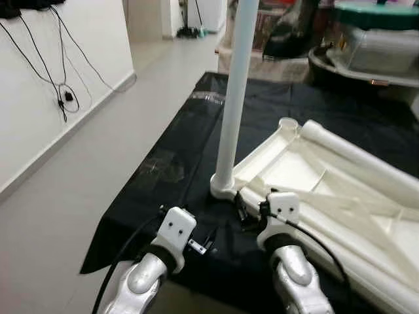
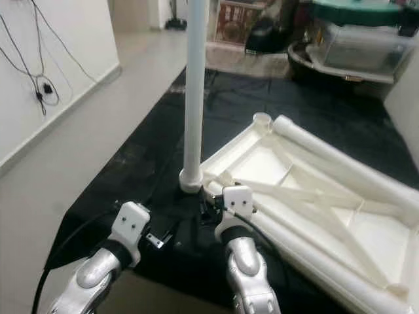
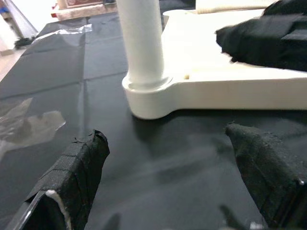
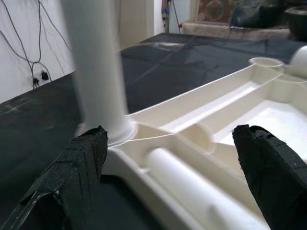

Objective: Building children table

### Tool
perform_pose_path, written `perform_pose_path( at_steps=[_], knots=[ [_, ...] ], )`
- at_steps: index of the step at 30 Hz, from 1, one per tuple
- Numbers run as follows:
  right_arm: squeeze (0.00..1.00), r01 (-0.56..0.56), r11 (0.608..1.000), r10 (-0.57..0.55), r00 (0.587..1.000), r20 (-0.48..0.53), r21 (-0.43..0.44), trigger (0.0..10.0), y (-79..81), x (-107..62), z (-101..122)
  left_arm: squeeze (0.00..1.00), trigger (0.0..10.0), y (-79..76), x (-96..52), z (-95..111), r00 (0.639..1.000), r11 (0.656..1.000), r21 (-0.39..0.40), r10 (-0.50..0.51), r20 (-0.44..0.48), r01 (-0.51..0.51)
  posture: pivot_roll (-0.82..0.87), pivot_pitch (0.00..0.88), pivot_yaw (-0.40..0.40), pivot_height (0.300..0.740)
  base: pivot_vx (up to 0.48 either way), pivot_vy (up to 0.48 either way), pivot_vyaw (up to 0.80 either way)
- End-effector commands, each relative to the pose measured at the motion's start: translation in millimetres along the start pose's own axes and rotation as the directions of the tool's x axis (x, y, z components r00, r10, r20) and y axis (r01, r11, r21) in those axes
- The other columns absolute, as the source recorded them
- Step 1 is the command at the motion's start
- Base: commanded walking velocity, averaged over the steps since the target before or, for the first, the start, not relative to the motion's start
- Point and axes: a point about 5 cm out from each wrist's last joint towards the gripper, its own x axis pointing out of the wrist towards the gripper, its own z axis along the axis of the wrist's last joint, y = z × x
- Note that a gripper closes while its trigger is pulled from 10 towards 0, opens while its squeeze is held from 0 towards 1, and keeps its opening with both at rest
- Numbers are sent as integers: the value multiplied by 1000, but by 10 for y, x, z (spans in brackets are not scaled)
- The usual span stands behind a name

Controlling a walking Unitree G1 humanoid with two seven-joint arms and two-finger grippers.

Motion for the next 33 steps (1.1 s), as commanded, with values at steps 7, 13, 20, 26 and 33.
perform_pose_path(
  at_steps=[7,13,20,26,33],
  knots=[
    [0,16,1000,-16,1000,-17,19,10000,-64,-36,-27,0,10000,-72,22,-43,999,999,4,-34,-22,34,54,63,-38,740,0,-480,0],
    [0,4,999,-4,1000,-9,39,10000,-60,-41,-19,0,10000,-66,17,-47,1000,1000,-16,-22,-19,22,57,61,-37,740,0,-442,0],
    [0,-11,997,7,999,46,76,10000,-79,9,102,0,10000,-58,6,-44,1000,999,-32,-16,-14,16,64,57,-38,740,0,-36,0],
    [0,21,995,-39,982,183,99,10000,-221,268,544,0,10000,-62,-9,-39,1000,999,-39,-17,-12,17,63,54,-39,740,0,0,0],
    [0,379,923,-368,920,132,-67,10000,-810,604,809,0,10000,-65,-19,-40,1000,999,-44,-21,-15,20,72,54,-42,740,0,0,0]
  ],
)
